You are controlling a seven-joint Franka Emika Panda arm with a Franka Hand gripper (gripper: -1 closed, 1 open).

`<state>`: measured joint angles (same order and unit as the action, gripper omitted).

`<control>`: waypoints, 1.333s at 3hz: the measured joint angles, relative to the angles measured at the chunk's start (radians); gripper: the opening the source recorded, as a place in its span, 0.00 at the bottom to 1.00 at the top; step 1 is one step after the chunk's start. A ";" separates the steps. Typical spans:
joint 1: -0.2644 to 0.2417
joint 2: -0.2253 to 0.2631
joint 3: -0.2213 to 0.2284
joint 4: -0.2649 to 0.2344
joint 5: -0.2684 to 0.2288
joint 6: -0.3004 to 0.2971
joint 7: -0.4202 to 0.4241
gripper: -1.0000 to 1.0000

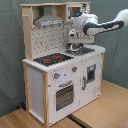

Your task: Play with the kitchen

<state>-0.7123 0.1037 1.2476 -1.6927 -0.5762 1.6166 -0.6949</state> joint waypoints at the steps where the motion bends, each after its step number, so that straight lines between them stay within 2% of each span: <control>1: 0.008 -0.020 0.037 0.031 0.007 -0.039 0.081 0.00; 2: 0.019 0.007 0.089 0.031 0.007 0.015 0.150 0.00; 3: 0.053 0.047 0.103 0.031 0.006 0.090 0.191 0.00; 4: 0.110 0.101 0.103 0.031 0.000 0.144 0.230 0.00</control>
<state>-0.6018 0.2052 1.3504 -1.6616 -0.5764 1.7606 -0.4648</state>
